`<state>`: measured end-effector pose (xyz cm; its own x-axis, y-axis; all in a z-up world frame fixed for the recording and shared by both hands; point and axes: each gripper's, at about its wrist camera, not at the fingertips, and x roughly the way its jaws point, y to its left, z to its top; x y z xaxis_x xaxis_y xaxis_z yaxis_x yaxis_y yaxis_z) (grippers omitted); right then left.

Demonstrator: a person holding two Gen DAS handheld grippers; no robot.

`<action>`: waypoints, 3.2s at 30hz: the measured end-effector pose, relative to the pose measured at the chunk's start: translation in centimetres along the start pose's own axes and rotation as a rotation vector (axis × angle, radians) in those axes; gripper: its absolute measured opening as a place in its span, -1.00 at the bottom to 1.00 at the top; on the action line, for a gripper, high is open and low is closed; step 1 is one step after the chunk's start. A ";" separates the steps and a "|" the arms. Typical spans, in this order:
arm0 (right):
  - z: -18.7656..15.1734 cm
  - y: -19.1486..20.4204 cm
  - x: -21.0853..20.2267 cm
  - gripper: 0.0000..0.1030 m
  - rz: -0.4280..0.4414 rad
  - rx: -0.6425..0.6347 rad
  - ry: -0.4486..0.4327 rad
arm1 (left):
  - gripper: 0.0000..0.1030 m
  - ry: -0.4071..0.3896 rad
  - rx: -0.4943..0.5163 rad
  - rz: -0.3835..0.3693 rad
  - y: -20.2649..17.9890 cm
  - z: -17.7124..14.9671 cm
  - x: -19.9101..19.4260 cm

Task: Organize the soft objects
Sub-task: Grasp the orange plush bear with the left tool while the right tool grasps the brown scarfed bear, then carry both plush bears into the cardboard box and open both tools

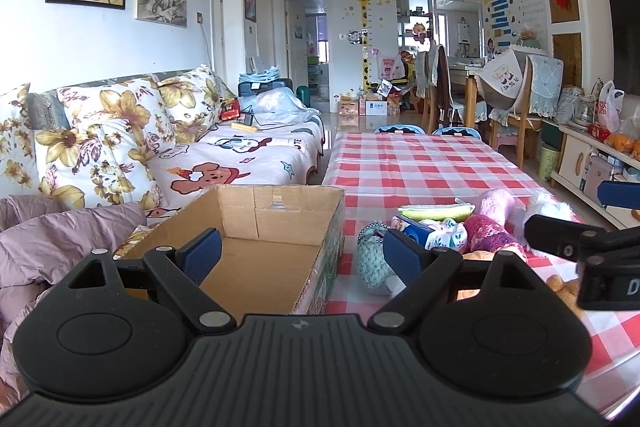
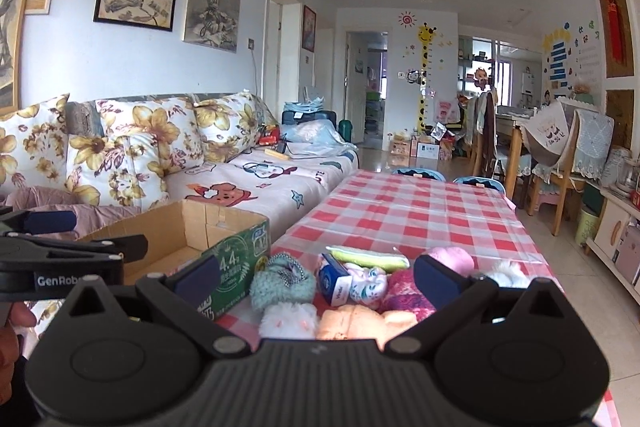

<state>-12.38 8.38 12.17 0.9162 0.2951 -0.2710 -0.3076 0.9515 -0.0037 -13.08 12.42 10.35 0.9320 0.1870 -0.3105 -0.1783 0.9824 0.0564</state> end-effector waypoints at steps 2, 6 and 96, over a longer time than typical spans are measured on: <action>-0.3 -0.7 -0.2 0.98 0.008 0.011 -0.006 | 1.00 -0.004 0.005 -0.004 -0.4 0.0 -0.1; -1.3 -2.5 -0.7 0.98 -0.023 -0.002 0.000 | 1.00 0.000 0.023 -0.033 -1.3 -0.3 0.1; 0.1 -2.8 8.4 0.54 0.136 0.118 0.253 | 0.55 0.078 -0.089 -0.387 -0.9 4.0 9.7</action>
<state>-3.83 8.18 9.98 0.7714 0.4033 -0.4923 -0.3771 0.9128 0.1569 -2.62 13.41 11.12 0.9095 -0.2007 -0.3642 0.1510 0.9754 -0.1605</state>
